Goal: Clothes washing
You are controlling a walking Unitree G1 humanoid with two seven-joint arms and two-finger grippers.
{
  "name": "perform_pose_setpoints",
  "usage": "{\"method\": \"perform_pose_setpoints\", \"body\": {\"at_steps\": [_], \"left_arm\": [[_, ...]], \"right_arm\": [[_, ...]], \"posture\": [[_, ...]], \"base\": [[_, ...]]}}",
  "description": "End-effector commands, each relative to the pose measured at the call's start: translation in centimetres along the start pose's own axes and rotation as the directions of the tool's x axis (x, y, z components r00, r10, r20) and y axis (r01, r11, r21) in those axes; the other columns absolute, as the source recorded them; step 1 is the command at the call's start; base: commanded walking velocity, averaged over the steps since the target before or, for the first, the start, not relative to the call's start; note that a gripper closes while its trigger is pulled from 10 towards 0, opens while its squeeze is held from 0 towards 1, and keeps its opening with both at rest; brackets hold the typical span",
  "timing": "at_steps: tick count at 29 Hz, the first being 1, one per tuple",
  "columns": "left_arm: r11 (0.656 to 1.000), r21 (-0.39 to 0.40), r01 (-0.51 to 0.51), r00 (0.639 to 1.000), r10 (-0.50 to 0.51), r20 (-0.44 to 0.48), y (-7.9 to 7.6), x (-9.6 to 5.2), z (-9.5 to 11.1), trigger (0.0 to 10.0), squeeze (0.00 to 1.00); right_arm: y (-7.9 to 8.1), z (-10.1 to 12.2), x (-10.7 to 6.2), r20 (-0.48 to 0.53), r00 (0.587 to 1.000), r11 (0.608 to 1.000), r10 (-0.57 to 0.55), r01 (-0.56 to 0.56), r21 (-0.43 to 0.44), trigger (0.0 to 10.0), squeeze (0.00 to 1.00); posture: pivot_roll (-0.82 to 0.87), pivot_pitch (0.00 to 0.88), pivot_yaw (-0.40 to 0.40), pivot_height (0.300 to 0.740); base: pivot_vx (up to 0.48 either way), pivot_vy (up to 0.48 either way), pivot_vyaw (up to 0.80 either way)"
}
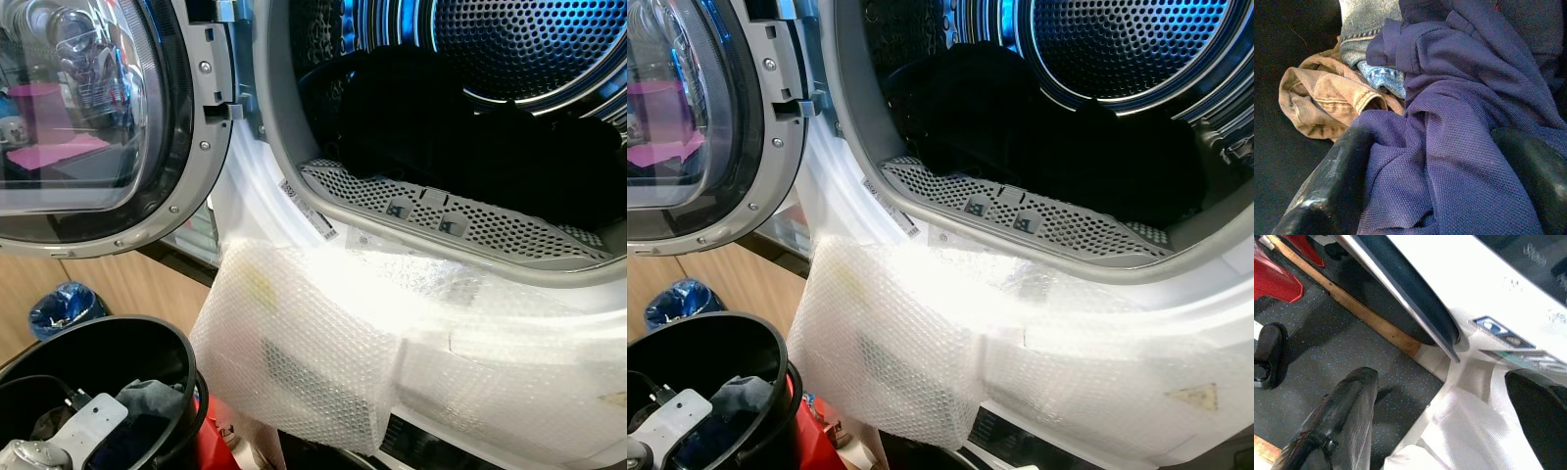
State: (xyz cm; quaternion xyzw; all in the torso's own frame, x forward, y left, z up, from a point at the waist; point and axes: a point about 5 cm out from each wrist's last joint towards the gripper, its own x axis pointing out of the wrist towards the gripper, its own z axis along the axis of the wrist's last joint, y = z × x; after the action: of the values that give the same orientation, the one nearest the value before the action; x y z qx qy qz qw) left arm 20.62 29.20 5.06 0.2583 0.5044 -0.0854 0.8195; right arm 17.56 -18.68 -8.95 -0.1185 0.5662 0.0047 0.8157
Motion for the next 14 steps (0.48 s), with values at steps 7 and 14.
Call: {"method": "perform_pose_setpoints", "body": {"at_steps": [7,14], "left_arm": [[0.998,0.035,0.046,0.999,-0.045,-0.006,-0.29,-0.07,-0.03,0.0,0.00],[0.996,0.053,0.075,0.997,-0.076,0.014,-0.05,-0.32,0.45,0.0,0.00]], "right_arm": [[-0.22,0.10,-0.01,-0.004,1.000,0.999,0.000,0.000,-0.036,10.0,0.00],[0.09,0.58,-0.04,0.002,1.000,0.998,0.016,-0.016,-0.062,10.0,0.00]], "posture": [[0.16,0.000,-0.063,0.740],[0.15,0.000,-0.062,0.740]], "base": [[0.000,0.000,0.00],[0.000,0.000,0.00]]}}
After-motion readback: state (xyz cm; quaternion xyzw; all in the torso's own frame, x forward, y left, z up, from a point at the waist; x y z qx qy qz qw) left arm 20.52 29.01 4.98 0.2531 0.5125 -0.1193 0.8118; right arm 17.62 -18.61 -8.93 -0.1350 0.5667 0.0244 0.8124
